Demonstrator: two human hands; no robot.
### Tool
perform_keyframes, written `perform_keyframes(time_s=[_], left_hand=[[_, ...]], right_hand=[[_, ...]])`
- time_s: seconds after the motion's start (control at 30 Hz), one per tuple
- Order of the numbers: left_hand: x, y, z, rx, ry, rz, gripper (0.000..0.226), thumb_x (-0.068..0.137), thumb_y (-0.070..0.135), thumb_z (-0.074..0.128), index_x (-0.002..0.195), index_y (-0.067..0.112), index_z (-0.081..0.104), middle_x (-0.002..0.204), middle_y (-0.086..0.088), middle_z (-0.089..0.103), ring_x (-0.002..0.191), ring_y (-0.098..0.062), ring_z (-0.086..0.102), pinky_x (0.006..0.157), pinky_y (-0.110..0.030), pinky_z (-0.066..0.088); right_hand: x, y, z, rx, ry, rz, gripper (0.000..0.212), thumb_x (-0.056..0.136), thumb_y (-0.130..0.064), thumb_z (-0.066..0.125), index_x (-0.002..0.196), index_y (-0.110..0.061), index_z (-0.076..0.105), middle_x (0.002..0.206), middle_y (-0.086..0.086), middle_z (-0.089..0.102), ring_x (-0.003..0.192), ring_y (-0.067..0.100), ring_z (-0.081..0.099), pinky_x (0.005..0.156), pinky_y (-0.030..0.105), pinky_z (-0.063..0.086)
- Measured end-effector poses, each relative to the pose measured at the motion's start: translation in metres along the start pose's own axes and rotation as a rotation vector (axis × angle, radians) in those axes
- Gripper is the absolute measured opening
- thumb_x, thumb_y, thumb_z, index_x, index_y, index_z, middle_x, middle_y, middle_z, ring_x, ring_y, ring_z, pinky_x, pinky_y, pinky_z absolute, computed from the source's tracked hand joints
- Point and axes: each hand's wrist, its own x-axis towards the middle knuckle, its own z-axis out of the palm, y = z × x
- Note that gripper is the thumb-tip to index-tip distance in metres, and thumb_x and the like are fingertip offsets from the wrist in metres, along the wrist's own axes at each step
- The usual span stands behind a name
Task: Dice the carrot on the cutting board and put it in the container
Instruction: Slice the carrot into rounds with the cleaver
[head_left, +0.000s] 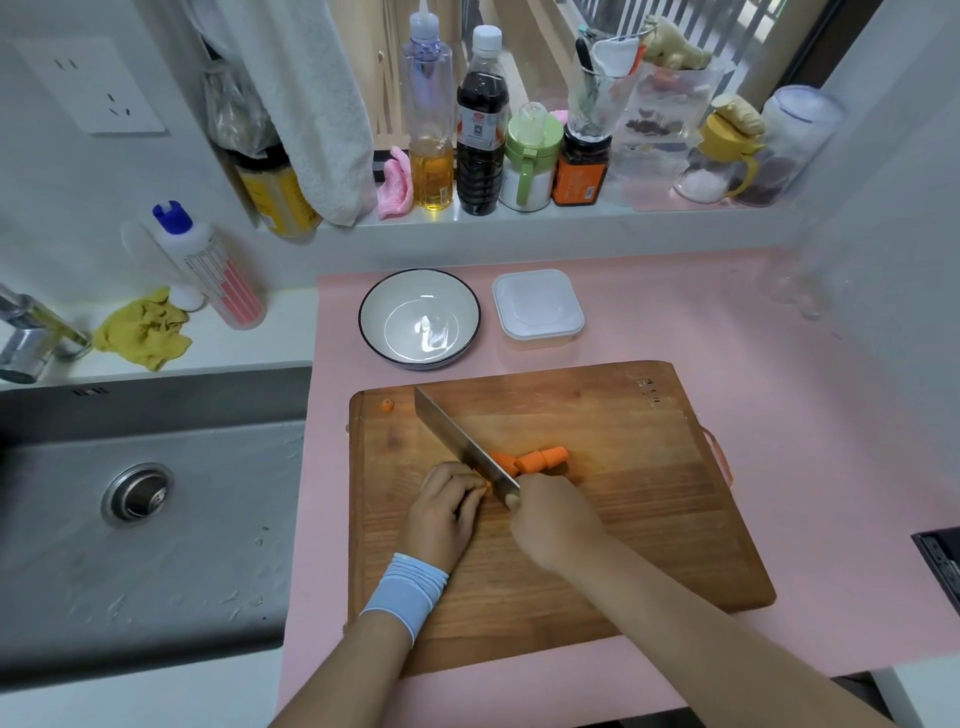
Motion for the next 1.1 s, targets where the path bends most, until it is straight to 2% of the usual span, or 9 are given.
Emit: perform_keyframes(time_s=[0.1,0.23,0.37,0.47,0.6,0.67,0.8,0.9,1.1], left_hand=[[0.000,0.000,0.000,-0.004,0.016,0.008,0.008,0.083,0.004,0.070,0.089,0.009,0.071,0.094,0.000,0.062,0.090,-0.009,0.059,0.085,-0.018,0.048],[0.001,0.000,-0.001,-0.007,0.033,0.035,0.004,0.085,0.005,0.068,0.087,0.007,0.071,0.092,-0.002,0.062,0.089,-0.009,0.059,0.085,-0.020,0.049],[0.001,-0.001,0.000,-0.018,0.029,0.027,0.007,0.083,0.002,0.069,0.086,0.008,0.070,0.092,0.000,0.062,0.088,-0.010,0.060,0.083,-0.022,0.050],[0.000,0.000,0.000,-0.027,0.025,0.011,0.009,0.082,0.001,0.070,0.086,0.009,0.070,0.093,0.001,0.062,0.088,-0.009,0.060,0.083,-0.023,0.051],[0.001,-0.001,-0.001,-0.029,0.022,0.009,0.010,0.081,0.001,0.071,0.085,0.009,0.070,0.092,0.001,0.062,0.088,-0.009,0.059,0.083,-0.023,0.051],[0.001,-0.001,0.000,-0.032,0.021,0.005,0.008,0.082,0.002,0.071,0.085,0.009,0.070,0.092,0.001,0.062,0.088,-0.010,0.060,0.082,-0.023,0.051],[0.000,-0.001,-0.001,-0.037,0.024,0.010,0.005,0.086,0.008,0.064,0.085,0.009,0.069,0.092,0.001,0.062,0.087,-0.011,0.060,0.082,-0.021,0.050],[0.000,-0.001,-0.001,-0.040,0.030,0.008,0.005,0.086,0.009,0.064,0.085,0.008,0.069,0.092,0.000,0.062,0.087,-0.009,0.060,0.084,-0.016,0.048],[0.000,-0.002,0.000,-0.030,0.013,-0.016,0.010,0.081,0.000,0.073,0.085,0.008,0.070,0.092,0.000,0.062,0.087,-0.008,0.059,0.084,-0.013,0.047]], right_hand=[[-0.003,0.000,-0.002,-0.020,0.018,-0.022,0.027,0.106,-0.027,0.041,0.107,-0.014,0.064,0.091,0.004,0.061,0.073,0.021,0.053,0.052,0.029,0.032],[-0.012,-0.003,-0.007,-0.058,0.071,-0.071,0.027,0.106,-0.030,0.040,0.109,-0.016,0.062,0.097,0.006,0.065,0.076,0.022,0.053,0.064,0.032,0.039],[-0.019,-0.006,-0.010,-0.056,0.094,-0.099,0.024,0.105,-0.029,0.042,0.108,-0.018,0.063,0.097,0.004,0.065,0.081,0.022,0.060,0.065,0.032,0.043],[-0.022,-0.006,-0.011,-0.097,0.085,-0.105,0.024,0.105,-0.028,0.042,0.112,-0.018,0.062,0.096,0.003,0.063,0.079,0.022,0.056,0.066,0.033,0.042],[-0.024,-0.004,-0.012,-0.118,0.076,-0.090,0.025,0.106,-0.031,0.041,0.112,-0.018,0.062,0.090,0.001,0.055,0.074,0.021,0.050,0.062,0.032,0.036],[-0.026,-0.003,-0.013,-0.116,0.067,-0.083,0.025,0.105,-0.031,0.041,0.111,-0.019,0.062,0.092,0.002,0.059,0.075,0.021,0.051,0.060,0.032,0.034],[-0.029,-0.005,-0.014,-0.112,0.053,-0.071,0.024,0.105,-0.030,0.041,0.110,-0.019,0.062,0.099,0.005,0.064,0.083,0.023,0.058,0.067,0.033,0.040],[-0.030,-0.007,-0.015,-0.126,0.059,-0.063,0.022,0.104,-0.028,0.042,0.110,-0.020,0.062,0.100,0.004,0.064,0.085,0.024,0.057,0.067,0.032,0.038],[-0.029,-0.010,-0.016,-0.127,0.035,-0.050,0.020,0.103,-0.024,0.045,0.110,-0.018,0.063,0.091,0.001,0.060,0.076,0.019,0.054,0.059,0.030,0.038]])
